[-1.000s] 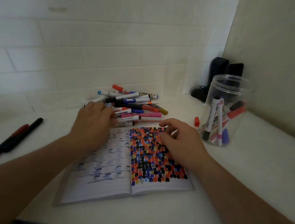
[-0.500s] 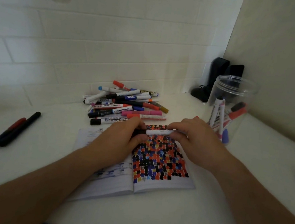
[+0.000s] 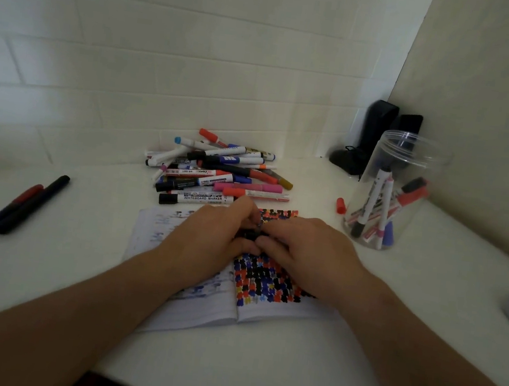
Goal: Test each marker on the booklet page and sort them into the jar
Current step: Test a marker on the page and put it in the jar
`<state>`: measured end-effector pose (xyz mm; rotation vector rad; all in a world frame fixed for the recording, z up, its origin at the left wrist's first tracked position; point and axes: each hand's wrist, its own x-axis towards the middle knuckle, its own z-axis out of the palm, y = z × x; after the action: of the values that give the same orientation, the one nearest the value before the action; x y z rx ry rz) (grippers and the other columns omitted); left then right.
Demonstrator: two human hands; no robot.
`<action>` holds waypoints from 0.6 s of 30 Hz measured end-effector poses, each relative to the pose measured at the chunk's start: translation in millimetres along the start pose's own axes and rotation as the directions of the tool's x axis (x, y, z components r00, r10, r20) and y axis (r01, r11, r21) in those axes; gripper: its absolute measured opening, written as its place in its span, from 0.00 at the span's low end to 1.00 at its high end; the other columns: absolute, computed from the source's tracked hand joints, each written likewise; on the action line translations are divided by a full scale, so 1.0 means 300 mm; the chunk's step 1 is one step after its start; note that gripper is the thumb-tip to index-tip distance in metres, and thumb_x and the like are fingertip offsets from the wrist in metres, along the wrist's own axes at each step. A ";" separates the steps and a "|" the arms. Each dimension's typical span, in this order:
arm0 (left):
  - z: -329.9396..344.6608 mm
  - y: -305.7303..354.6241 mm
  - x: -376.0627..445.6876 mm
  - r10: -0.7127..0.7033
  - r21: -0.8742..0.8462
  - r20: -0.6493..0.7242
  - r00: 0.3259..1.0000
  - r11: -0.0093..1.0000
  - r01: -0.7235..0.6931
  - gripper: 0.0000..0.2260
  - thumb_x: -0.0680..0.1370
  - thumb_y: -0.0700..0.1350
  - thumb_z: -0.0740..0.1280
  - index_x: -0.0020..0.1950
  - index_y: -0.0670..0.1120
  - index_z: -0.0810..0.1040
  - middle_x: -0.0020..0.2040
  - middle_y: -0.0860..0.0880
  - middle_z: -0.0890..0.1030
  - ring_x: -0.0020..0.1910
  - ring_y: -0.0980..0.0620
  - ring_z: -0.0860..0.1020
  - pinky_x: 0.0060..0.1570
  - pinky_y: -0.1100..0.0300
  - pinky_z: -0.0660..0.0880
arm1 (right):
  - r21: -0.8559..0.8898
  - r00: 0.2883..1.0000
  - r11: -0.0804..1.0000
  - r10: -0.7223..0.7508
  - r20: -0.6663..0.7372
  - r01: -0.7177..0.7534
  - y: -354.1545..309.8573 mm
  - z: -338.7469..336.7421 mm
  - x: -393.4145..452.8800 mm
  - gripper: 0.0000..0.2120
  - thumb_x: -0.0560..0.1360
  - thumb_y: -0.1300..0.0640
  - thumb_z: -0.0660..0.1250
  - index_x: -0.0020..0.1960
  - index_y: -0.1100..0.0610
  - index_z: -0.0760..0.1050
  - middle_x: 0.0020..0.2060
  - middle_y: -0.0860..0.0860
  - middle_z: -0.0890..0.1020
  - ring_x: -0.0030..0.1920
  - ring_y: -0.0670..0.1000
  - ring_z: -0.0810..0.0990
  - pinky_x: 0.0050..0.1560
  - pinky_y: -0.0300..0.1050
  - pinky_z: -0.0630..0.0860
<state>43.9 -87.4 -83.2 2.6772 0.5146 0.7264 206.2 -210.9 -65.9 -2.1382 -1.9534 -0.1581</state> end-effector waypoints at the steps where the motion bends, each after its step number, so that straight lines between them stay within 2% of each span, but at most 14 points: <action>1: 0.001 0.000 0.002 0.012 0.011 0.005 1.000 1.000 -0.012 0.14 0.78 0.52 0.73 0.57 0.50 0.72 0.45 0.56 0.82 0.37 0.63 0.74 0.37 0.70 0.69 | 0.005 1.000 1.000 0.004 -0.009 -0.004 0.006 0.003 -0.001 0.17 0.83 0.36 0.52 0.58 0.41 0.76 0.40 0.42 0.78 0.41 0.44 0.75 0.39 0.48 0.77; 2: 0.002 -0.003 0.004 0.019 0.020 0.012 1.000 1.000 -0.020 0.14 0.78 0.52 0.73 0.56 0.49 0.73 0.45 0.54 0.82 0.38 0.61 0.75 0.38 0.67 0.72 | 0.002 1.000 1.000 0.011 -0.018 -0.011 0.009 0.004 -0.001 0.18 0.82 0.35 0.52 0.58 0.40 0.76 0.39 0.42 0.78 0.39 0.44 0.75 0.38 0.47 0.77; 4: 0.004 -0.009 0.007 0.028 0.040 0.029 0.999 0.999 -0.029 0.12 0.78 0.52 0.73 0.54 0.48 0.74 0.45 0.50 0.83 0.42 0.54 0.79 0.42 0.54 0.77 | -0.020 0.999 1.000 0.013 -0.036 -0.014 0.007 0.009 -0.002 0.18 0.82 0.34 0.52 0.59 0.40 0.77 0.38 0.43 0.78 0.38 0.44 0.75 0.36 0.45 0.75; 6: 0.003 -0.012 0.007 0.041 0.052 0.042 0.998 0.998 -0.043 0.11 0.78 0.52 0.72 0.52 0.48 0.74 0.44 0.50 0.82 0.42 0.52 0.79 0.43 0.49 0.77 | -0.038 0.999 0.999 0.006 -0.050 -0.008 0.006 0.013 -0.007 0.18 0.82 0.35 0.52 0.59 0.40 0.77 0.37 0.42 0.78 0.38 0.45 0.75 0.34 0.43 0.72; 8: 0.001 -0.010 0.005 0.067 0.066 0.036 0.997 0.995 -0.069 0.11 0.78 0.51 0.73 0.51 0.47 0.74 0.43 0.49 0.81 0.42 0.51 0.78 0.42 0.49 0.76 | -0.068 0.998 0.998 -0.007 -0.067 0.003 0.004 0.012 -0.016 0.18 0.83 0.34 0.52 0.60 0.38 0.77 0.36 0.41 0.75 0.37 0.45 0.75 0.33 0.42 0.69; 10: -0.001 -0.007 0.003 0.095 0.083 0.036 0.995 0.992 -0.098 0.11 0.78 0.51 0.73 0.51 0.46 0.74 0.42 0.49 0.81 0.41 0.51 0.77 0.41 0.50 0.75 | -0.080 0.998 0.997 -0.013 -0.056 0.009 0.003 0.003 -0.022 0.19 0.83 0.34 0.51 0.64 0.36 0.75 0.38 0.41 0.77 0.37 0.45 0.75 0.34 0.43 0.71; 13: -0.004 -0.003 0.005 0.071 0.058 0.035 0.997 0.996 -0.073 0.12 0.78 0.54 0.72 0.50 0.50 0.71 0.41 0.54 0.79 0.39 0.56 0.76 0.38 0.56 0.73 | -0.049 0.998 0.997 0.057 0.011 -0.056 -0.013 -0.024 -0.029 0.18 0.83 0.34 0.51 0.65 0.41 0.69 0.41 0.45 0.81 0.38 0.45 0.77 0.36 0.44 0.75; 15: -0.004 -0.008 0.009 0.020 0.017 0.035 0.999 1.000 -0.020 0.12 0.78 0.57 0.71 0.50 0.53 0.71 0.42 0.58 0.79 0.40 0.60 0.77 0.38 0.61 0.74 | 0.071 0.981 0.979 0.187 0.043 -0.190 -0.008 -0.060 -0.034 0.16 0.83 0.34 0.53 0.59 0.46 0.64 0.38 0.48 0.79 0.36 0.46 0.77 0.36 0.46 0.77; 16: -0.005 -0.011 0.009 -0.008 -0.003 0.042 0.999 1.000 0.008 0.12 0.77 0.58 0.72 0.50 0.54 0.72 0.42 0.60 0.78 0.41 0.62 0.77 0.38 0.63 0.73 | 0.183 0.967 0.949 0.252 0.045 -0.256 0.005 -0.079 -0.037 0.14 0.84 0.37 0.55 0.56 0.48 0.63 0.37 0.48 0.78 0.35 0.48 0.77 0.36 0.46 0.76; 17: -0.008 -0.015 0.010 -0.031 -0.020 0.055 0.998 0.999 0.032 0.12 0.77 0.58 0.72 0.49 0.56 0.72 0.42 0.61 0.78 0.41 0.63 0.77 0.38 0.65 0.72 | 0.326 0.948 0.894 0.317 0.029 -0.309 0.024 -0.105 -0.039 0.10 0.85 0.44 0.58 0.52 0.49 0.65 0.37 0.49 0.78 0.35 0.50 0.76 0.36 0.47 0.75; 18: -0.010 -0.020 0.011 -0.043 -0.036 0.072 0.996 0.998 0.046 0.12 0.76 0.59 0.73 0.49 0.56 0.73 0.43 0.62 0.78 0.42 0.63 0.77 0.39 0.66 0.72 | 0.505 0.916 0.787 0.401 0.020 -0.355 0.051 -0.138 -0.043 0.06 0.85 0.52 0.59 0.50 0.52 0.67 0.37 0.51 0.79 0.37 0.53 0.75 0.38 0.48 0.74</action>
<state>43.3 -80.1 -81.8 2.6367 0.5352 0.6195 223.4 -234.8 -30.6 -2.0568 -1.2824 0.2944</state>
